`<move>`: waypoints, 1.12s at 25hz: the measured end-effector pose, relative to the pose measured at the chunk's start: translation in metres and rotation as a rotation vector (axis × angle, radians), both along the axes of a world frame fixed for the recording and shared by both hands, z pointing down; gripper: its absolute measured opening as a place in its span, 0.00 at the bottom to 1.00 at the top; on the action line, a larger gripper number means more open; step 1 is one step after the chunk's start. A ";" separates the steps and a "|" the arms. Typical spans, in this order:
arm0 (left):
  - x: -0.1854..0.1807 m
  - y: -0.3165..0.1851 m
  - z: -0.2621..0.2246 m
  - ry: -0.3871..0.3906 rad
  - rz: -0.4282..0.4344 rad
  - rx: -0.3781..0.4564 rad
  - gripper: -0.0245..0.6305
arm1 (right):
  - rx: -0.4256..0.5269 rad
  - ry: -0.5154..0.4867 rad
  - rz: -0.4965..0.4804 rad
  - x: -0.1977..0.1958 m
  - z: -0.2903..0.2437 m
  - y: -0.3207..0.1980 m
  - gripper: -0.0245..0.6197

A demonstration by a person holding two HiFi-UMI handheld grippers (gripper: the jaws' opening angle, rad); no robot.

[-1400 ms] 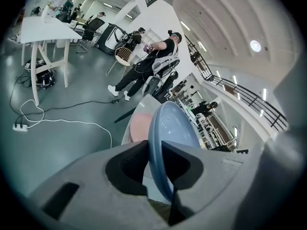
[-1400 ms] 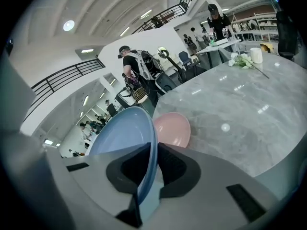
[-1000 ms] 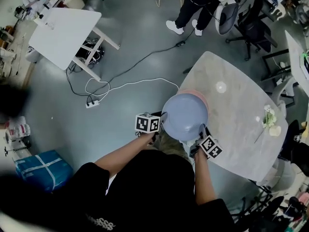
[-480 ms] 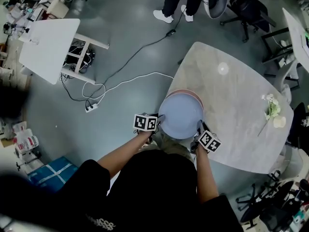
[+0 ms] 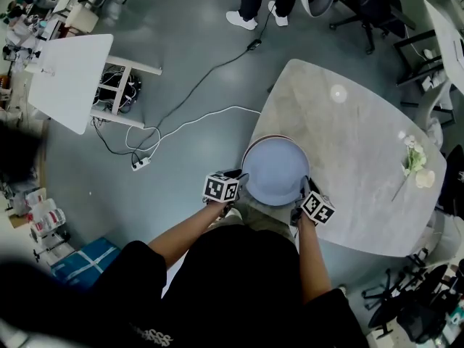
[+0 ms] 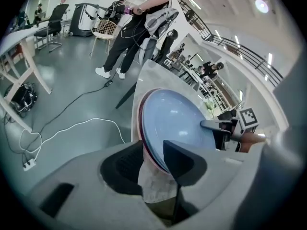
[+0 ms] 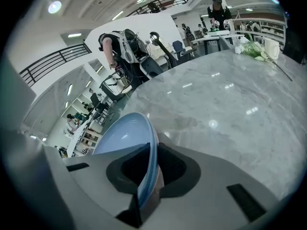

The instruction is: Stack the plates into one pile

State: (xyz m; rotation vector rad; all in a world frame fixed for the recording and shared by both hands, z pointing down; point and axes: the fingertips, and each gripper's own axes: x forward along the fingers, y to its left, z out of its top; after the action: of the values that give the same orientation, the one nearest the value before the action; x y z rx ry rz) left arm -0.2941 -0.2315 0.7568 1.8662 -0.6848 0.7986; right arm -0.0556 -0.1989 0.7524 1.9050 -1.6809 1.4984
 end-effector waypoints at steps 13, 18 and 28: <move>-0.012 0.013 -0.002 0.008 0.062 0.000 0.27 | -0.033 0.037 -0.194 -0.006 0.003 -0.012 0.11; -0.031 0.018 -0.011 -0.002 0.035 0.027 0.27 | 0.010 0.106 -0.158 0.000 -0.006 -0.008 0.15; -0.035 0.030 -0.065 0.096 -0.086 0.166 0.27 | 0.104 0.079 -0.092 -0.013 -0.049 0.015 0.15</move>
State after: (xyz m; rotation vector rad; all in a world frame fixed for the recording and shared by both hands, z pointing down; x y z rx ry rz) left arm -0.3296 -0.2017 0.6920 1.9955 -0.7843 0.6089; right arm -0.0686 -0.1843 0.7032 1.8833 -1.8169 1.3084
